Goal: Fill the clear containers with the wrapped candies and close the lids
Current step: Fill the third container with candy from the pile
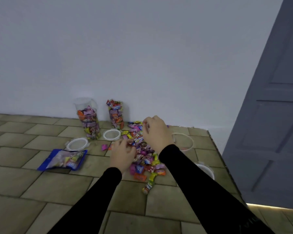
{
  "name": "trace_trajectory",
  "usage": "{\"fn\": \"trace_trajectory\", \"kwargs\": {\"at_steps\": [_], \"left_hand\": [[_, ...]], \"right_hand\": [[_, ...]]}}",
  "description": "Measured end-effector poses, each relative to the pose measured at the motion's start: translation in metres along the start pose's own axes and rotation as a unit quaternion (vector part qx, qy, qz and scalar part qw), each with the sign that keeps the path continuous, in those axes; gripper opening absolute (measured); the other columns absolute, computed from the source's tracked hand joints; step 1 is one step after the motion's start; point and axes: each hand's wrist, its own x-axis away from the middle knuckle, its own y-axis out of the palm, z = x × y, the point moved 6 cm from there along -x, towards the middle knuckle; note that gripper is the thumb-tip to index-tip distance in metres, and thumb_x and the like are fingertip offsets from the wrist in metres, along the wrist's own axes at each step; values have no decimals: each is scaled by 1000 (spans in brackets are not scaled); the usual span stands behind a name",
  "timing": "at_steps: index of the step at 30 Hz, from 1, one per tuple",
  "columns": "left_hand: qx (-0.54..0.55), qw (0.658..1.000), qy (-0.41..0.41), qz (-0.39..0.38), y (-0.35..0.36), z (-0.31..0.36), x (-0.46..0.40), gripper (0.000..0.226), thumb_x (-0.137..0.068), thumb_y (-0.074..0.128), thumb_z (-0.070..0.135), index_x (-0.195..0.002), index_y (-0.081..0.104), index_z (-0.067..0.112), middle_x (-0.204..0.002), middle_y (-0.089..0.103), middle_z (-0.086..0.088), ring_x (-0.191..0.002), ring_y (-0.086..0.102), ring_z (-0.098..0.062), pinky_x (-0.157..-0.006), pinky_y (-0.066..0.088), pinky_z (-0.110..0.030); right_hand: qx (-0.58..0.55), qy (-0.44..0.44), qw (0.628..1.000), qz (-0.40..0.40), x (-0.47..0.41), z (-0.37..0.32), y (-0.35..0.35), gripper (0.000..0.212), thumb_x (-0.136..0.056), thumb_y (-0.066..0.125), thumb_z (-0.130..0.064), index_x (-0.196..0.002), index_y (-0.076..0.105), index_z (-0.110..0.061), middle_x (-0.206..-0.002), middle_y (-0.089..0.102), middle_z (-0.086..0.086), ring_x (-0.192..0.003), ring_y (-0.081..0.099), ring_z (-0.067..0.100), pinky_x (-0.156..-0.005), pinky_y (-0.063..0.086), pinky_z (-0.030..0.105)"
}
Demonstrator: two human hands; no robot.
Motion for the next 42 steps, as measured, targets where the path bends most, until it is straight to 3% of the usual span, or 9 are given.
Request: {"fn": "trace_trajectory", "kwargs": {"at_steps": [7, 13, 17, 24, 28, 31, 34, 38, 42], "left_hand": [[-98, 988, -107, -57, -12, -64, -5, 55, -93, 46, 50, -143, 39, 27, -151, 27, -9, -139, 23, -30, -113, 25, -45], [-144, 972, -148, -113, -16, -96, -26, 70, -93, 33, 65, -149, 26, 23, -156, 19, -12, -144, 17, -30, -115, 17, -49], [-164, 973, -101, -125, -9, -100, -43, 67, -89, 36, 69, -142, 34, 28, -150, 29, -9, -139, 24, -29, -111, 19, -47], [-195, 973, 23, -118, 14, -98, -60, 96, -67, 18, 85, -144, 33, 31, -150, 30, -3, -135, 30, -25, -107, 23, -44], [-163, 983, 49, -71, 22, -98, -81, 76, -74, 26, 67, -131, 48, 22, -133, 44, -7, -123, 42, -28, -97, 36, -39], [-156, 983, 80, -47, 32, -102, -92, 57, -82, 34, 53, -117, 56, 14, -118, 51, -11, -107, 50, -30, -88, 45, -39], [-145, 983, 115, -5, 34, -98, -99, 42, -85, 43, 43, -109, 60, 12, -108, 53, -12, -98, 52, -30, -82, 49, -39], [-151, 974, 170, 4, 46, -85, -105, 34, -93, 41, 38, -108, 59, 14, -111, 54, -10, -96, 53, -27, -79, 49, -37], [-158, 972, 171, -11, 54, -79, -110, 44, -94, 39, 47, -116, 60, 16, -123, 56, -6, -102, 55, -23, -80, 47, -33]], "right_hand": [[62, 14, 988, -140, 17, -3, 102, 27, -97, 39, -23, -112, 57, -9, -114, 52, 12, -109, 47, 29, -88, 45, 42], [99, 27, 973, -209, -8, 4, 153, 30, -95, 39, -24, -118, 56, -15, -119, 49, 9, -116, 43, 29, -96, 40, 44], [164, 9, 961, -223, -34, 13, 176, 31, -96, 39, -24, -121, 54, -15, -126, 46, 8, -122, 39, 29, -98, 36, 46], [201, -17, 947, -250, -74, 34, 220, 39, -99, 36, -26, -137, 44, -21, -143, 40, 3, -132, 34, 26, -104, 31, 46], [165, -62, 941, -289, -92, 35, 249, 41, -101, 35, -35, -142, 40, -33, -148, 38, -5, -133, 35, 23, -104, 31, 45], [137, -42, 960, -241, -105, 40, 259, 36, -99, 37, -35, -125, 58, -21, -130, 57, 2, -122, 46, 25, -95, 36, 41], [140, -24, 969, -204, -118, 50, 262, 31, -96, 43, -30, -113, 62, -12, -125, 57, 7, -118, 47, 28, -92, 37, 41], [147, -19, 970, -191, -138, 66, 270, 36, -90, 48, -28, -123, 56, -16, -128, 51, 6, -121, 44, 27, -95, 38, 41], [167, -12, 955, -243, -149, 81, 284, 51, -90, 48, -35, -139, 42, -21, -146, 37, 2, -133, 33, 25, -102, 34, 44]]}}
